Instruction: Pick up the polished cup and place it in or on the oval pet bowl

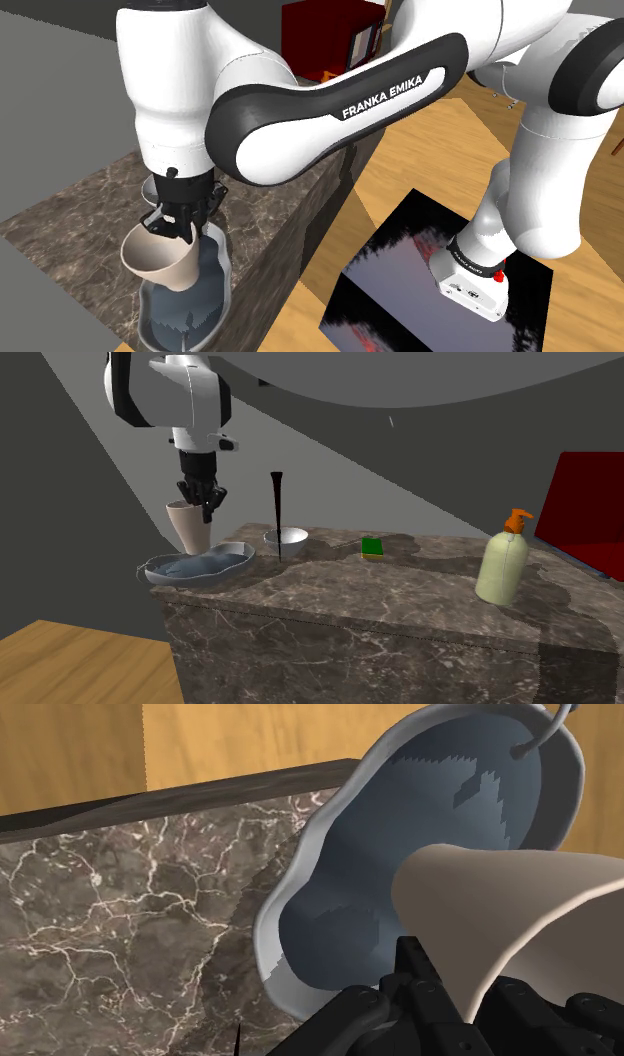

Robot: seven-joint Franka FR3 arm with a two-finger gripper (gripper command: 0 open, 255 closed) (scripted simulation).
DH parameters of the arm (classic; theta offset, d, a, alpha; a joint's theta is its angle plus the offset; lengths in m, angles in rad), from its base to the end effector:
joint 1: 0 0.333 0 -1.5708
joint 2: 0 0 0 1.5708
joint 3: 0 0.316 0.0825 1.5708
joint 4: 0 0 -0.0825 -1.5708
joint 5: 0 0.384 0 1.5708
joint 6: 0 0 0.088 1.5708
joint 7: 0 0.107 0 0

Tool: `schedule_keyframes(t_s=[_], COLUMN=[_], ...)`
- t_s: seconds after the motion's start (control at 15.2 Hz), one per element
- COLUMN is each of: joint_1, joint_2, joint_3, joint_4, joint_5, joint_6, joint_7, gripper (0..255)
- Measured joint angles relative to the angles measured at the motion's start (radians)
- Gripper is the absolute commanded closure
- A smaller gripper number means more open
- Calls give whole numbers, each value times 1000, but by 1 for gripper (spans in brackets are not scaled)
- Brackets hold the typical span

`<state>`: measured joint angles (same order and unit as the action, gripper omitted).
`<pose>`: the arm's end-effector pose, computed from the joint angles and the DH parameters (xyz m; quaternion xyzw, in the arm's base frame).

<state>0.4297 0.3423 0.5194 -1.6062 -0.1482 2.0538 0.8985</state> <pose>0.4253 0.5121 0.4664 -0.9964 -0.0358 -0.0342 0.0693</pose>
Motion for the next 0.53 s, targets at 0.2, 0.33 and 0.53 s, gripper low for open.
schedule_keyframes(t_s=[0.2, 0.33, 0.53], joint_1=[0, -1, 0], joint_2=[1, 1, 1], joint_3=[0, 0, 0], joint_4=[-3, -4, -4], joint_5=[-1, -1, 0], joint_6=[4, 5, 5], joint_7=[0, 0, 0], gripper=[255, 255, 0])
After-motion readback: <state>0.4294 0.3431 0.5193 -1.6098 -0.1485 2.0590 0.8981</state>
